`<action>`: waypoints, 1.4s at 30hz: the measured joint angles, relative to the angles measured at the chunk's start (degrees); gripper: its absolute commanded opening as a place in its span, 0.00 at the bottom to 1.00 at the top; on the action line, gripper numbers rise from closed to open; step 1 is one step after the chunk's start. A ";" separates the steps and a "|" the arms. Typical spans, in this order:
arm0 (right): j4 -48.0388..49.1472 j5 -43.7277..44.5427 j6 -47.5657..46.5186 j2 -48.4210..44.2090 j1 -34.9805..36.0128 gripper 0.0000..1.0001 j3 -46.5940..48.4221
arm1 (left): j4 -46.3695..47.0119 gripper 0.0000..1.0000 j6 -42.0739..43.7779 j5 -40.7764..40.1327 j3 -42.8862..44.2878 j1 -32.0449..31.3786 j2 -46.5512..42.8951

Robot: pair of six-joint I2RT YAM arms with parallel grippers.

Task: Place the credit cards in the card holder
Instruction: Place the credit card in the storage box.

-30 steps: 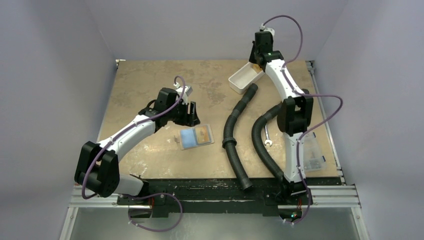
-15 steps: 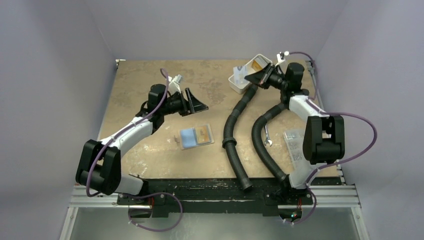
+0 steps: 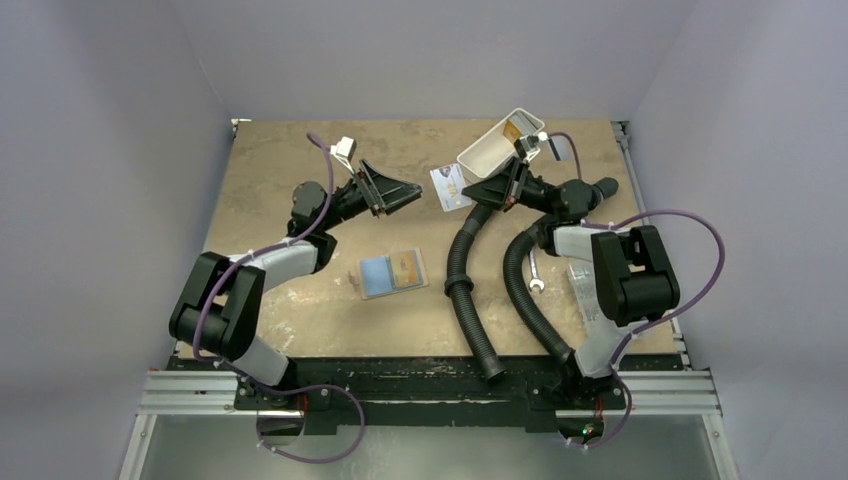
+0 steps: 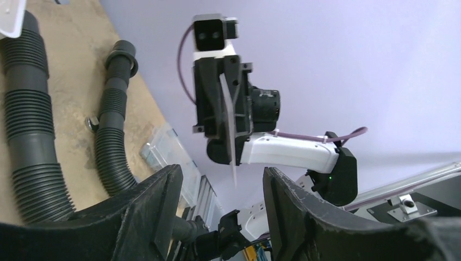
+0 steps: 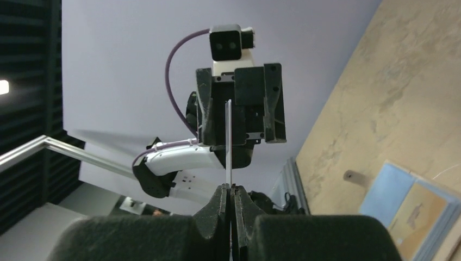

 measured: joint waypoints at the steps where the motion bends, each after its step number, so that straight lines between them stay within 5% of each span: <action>1: 1.20 0.02 1.79 0.74 0.57 0.00 -0.46 | 1.40 0.59 -0.70 -0.17 0.00 -0.24 0.42; 26: 5.14 0.09 10.01 1.97 2.21 0.00 -3.08 | 6.88 0.30 -0.63 -1.66 -0.11 -4.50 2.32; 42: 5.14 0.09 10.64 0.55 2.34 0.00 -3.10 | 6.75 0.23 -0.20 -1.70 -0.35 -4.50 3.45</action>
